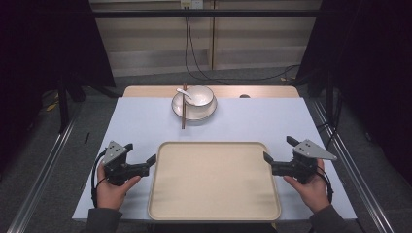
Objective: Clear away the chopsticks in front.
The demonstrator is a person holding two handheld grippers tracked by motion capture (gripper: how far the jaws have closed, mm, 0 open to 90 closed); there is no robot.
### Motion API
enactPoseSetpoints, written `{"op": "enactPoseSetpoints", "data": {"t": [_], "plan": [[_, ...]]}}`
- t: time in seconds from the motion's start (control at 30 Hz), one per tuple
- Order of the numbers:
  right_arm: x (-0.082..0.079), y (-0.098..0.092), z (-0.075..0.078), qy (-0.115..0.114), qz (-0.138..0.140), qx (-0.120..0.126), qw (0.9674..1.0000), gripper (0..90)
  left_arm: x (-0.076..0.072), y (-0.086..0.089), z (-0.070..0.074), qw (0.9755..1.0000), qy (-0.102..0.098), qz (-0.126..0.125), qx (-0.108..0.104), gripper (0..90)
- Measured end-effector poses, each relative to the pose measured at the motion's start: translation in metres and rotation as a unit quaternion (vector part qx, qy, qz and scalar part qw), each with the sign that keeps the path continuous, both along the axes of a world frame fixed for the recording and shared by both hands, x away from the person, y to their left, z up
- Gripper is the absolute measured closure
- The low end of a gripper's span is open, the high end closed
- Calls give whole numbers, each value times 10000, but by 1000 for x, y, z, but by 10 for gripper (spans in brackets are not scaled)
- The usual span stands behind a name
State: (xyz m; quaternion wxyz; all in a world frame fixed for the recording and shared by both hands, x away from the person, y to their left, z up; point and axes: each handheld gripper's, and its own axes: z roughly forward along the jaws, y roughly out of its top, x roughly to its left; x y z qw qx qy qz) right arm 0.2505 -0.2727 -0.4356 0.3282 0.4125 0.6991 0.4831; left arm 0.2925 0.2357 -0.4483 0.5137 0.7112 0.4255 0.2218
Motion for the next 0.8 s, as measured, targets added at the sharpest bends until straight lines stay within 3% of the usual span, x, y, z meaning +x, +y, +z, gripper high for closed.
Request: {"op": "enactPoseSetpoints", "data": {"t": [0.07,0.43,0.6,0.8], "plan": [[0,0,2,-117,-8,65,9999,30,0,2,0,10000,-10,23,-27,15],[1,-2,2,-48,-162,92,9998,23,5,4,-1,9999,66,9,-144,16],[0,-1,2,-43,-102,87,9999,23,9,1,-3,9997,181,77,-172,31],[-3,-1,4,-81,-53,93,9999,24,18,-5,-1,9996,146,85,-220,35]]}}
